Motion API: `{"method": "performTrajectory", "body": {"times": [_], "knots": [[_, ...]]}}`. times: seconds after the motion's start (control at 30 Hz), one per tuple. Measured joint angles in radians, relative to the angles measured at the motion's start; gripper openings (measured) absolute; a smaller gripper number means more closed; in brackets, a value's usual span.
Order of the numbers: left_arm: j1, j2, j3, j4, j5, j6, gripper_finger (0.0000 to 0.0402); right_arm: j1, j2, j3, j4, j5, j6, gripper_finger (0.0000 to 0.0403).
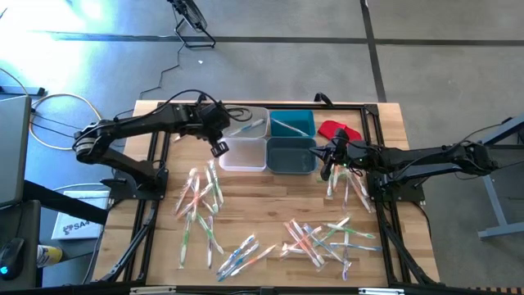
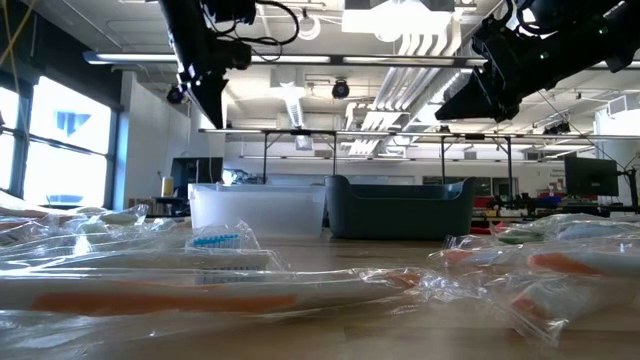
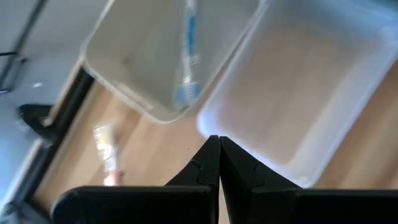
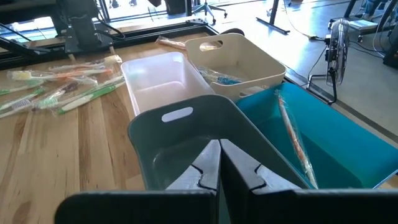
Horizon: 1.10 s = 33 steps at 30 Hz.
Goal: Pick & Place Toothbrushes
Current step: Put the orange toothbrush into the blue bin
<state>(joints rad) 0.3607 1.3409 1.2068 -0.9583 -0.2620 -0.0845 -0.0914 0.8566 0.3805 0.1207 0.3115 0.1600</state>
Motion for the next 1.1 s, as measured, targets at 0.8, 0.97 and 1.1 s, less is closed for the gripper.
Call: {"method": "performTrajectory", "body": {"times": [0.8,0.97,1.1], "knots": [[0.477,0.003,-0.074,-0.053,0.146,-0.03,0.0,0.0,0.0,0.0,0.0,0.0,0.004,0.0002],[0.559,0.004,-0.118,0.039,0.152,-0.071,0.0,0.0,0.0,0.0,0.0,0.0,0.004,0.0002],[0.604,0.004,-0.134,0.107,0.151,-0.122,0.0,0.0,0.0,0.0,0.0,0.0,0.004,0.0002]]}}
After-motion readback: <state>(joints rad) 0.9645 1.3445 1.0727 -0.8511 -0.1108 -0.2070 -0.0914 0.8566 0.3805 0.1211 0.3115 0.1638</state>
